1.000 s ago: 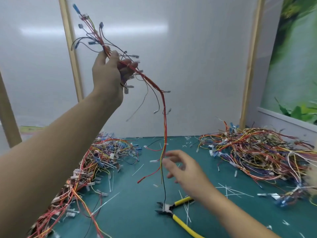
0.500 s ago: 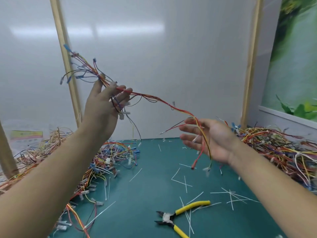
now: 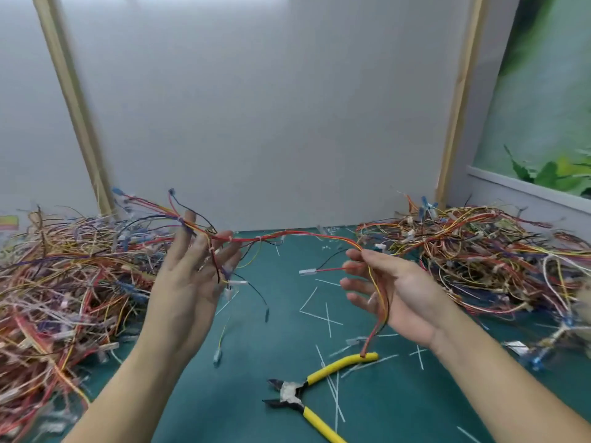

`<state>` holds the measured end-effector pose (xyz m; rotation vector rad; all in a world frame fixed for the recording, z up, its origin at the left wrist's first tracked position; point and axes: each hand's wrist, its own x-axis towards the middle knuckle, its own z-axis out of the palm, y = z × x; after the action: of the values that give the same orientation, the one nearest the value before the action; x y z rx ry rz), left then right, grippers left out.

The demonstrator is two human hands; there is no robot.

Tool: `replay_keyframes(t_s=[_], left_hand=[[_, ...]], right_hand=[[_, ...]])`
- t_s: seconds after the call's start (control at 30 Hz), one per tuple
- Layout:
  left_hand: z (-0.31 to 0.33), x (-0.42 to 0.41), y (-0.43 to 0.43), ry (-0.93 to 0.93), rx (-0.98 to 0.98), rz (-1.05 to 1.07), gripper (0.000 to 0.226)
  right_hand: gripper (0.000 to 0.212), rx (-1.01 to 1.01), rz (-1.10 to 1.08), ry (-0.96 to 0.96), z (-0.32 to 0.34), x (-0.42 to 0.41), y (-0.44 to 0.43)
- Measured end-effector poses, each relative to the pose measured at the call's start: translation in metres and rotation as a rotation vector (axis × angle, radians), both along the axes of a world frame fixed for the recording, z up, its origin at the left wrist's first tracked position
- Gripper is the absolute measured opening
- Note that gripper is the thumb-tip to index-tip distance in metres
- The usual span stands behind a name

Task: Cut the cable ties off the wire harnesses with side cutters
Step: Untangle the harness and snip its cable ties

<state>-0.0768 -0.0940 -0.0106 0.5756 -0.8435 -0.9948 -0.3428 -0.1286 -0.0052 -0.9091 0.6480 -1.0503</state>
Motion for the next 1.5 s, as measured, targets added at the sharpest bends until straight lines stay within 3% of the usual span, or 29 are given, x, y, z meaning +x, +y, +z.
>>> replay_keyframes(t_s=[0.27,0.63,1.13,1.5], left_hand=[[-0.014,-0.022,0.012,-0.036,0.025,-0.017,0.050],[-0.018,-0.037,0.023,-0.205,-0.002,-0.101,0.057],[-0.022,-0.041,0.023,-0.270,-0.019,-0.149,0.058],[-0.026,-0.036,0.017,-0.242,0.022,-0.028,0.045]], right_hand=[[0.025,-0.200,0.138,0.060,-0.010,0.003,0.011],[0.022,-0.778,-0.197,0.656,-0.034,0.036,0.037],[0.015,-0.777,-0.264,0.729,-0.037,0.038,0.039],[0.016,-0.838,-0.229,0.814,-0.042,0.035,0.029]])
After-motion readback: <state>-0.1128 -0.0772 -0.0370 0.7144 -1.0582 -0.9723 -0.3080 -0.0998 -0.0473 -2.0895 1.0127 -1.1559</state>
